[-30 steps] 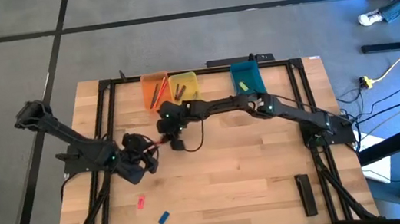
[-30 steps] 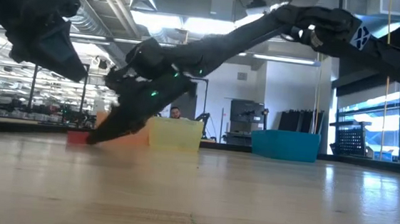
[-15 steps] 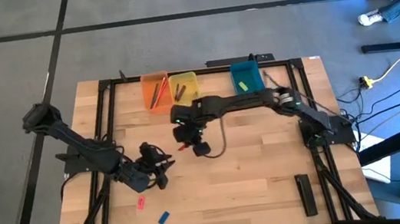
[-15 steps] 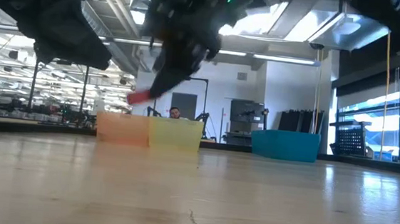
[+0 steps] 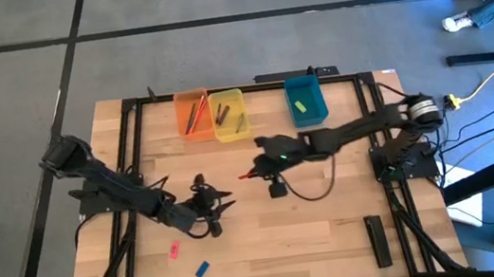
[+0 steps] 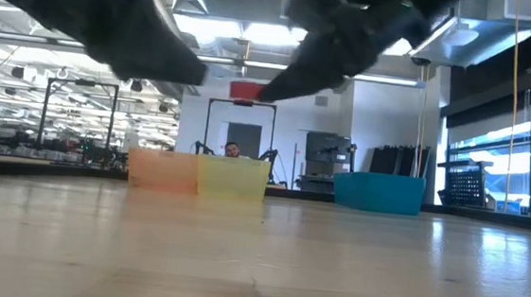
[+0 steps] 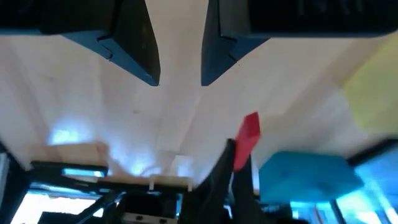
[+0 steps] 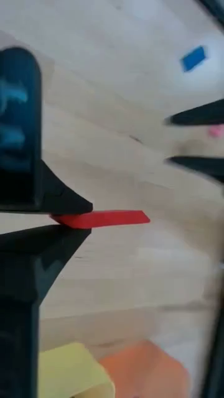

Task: Sort crayons/erasers/pens/pencils in bins
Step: Put the red eraser into the blue bin

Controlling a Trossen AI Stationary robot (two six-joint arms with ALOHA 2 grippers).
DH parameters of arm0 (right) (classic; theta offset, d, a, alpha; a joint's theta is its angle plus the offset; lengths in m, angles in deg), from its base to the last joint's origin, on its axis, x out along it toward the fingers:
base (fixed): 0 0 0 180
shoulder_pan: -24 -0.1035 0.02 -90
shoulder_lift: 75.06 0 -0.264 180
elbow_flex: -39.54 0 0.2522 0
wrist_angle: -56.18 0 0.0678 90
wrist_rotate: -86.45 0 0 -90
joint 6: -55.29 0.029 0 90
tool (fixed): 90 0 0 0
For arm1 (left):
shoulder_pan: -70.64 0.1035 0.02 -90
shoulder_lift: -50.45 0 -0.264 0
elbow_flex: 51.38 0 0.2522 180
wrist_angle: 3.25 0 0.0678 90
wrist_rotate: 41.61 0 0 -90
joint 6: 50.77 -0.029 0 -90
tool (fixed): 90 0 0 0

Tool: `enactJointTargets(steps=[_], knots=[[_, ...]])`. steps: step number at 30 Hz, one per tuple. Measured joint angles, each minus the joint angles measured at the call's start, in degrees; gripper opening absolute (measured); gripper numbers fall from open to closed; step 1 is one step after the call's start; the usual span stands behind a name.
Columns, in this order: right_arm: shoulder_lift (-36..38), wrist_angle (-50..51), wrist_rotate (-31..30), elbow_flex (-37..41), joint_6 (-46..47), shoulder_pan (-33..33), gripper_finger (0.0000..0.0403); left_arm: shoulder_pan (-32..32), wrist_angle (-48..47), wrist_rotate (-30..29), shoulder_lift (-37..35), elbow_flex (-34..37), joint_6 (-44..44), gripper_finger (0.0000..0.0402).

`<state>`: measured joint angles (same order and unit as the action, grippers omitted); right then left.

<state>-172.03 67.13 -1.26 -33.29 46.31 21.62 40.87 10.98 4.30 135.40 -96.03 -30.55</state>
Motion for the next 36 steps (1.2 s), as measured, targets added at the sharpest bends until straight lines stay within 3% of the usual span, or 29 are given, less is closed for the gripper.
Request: enactJointTargets(steps=[4, 10, 17, 25, 36], knots=[[3.6, -4.2, -3.2, 8.1, 4.3, -2.5, 0.0023, 4.5, 9.1, 5.4, 5.1, 0.0, -8.5, 0.0128], [5.9, -3.8, -3.5, 13.3, 8.9, -6.4, 0.0023, 11.5, 23.0, 17.4, 11.3, -0.2, -15.3, 0.0173], [5.9, -2.0, -6.7, 13.8, 13.3, -10.2, 0.0023, 16.1, 23.5, 29.1, 19.6, -6.4, -22.0, 0.0189], [5.9, 8.2, -15.5, 13.9, 23.0, -13.3, 0.0023, 17.1, 23.5, 31.2, 27.4, -13.6, -22.4, 0.0189], [5.9, 6.4, -18.6, 13.9, 23.6, -16.3, 0.0023, 18.4, 22.8, 31.3, 30.8, -16.8, -22.3, 0.0185]])
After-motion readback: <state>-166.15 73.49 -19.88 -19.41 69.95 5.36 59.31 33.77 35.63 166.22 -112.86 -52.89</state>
